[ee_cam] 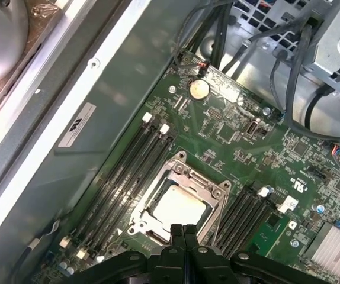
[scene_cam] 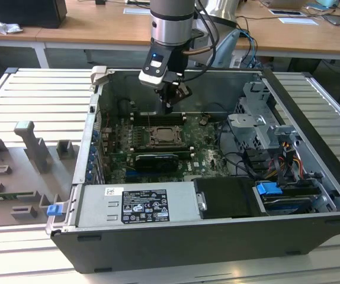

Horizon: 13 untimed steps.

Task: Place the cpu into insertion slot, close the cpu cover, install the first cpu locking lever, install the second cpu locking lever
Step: 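Install the first cpu locking lever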

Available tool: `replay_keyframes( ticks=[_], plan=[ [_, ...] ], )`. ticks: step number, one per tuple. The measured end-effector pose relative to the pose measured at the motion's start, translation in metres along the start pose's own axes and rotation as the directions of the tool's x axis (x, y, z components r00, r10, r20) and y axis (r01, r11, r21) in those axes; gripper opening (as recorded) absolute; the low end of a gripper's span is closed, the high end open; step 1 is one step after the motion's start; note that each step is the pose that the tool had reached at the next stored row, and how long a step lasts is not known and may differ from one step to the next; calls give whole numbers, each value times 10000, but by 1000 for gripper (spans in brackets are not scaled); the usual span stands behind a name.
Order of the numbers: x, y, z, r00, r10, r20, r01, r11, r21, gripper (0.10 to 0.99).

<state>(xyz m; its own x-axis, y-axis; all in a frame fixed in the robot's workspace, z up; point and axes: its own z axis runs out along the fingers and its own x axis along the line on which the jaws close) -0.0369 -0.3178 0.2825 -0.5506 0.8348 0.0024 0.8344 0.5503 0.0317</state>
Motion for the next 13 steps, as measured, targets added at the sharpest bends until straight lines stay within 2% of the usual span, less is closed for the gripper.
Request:
replay_keyframes(
  ticks=[5,13],
  plan=[
    [0,0,0,9992,-398,-13,398,9992,1,106],
    [0,0,0,9934,-1148,-37,1148,9934,1,106]
  ],
)
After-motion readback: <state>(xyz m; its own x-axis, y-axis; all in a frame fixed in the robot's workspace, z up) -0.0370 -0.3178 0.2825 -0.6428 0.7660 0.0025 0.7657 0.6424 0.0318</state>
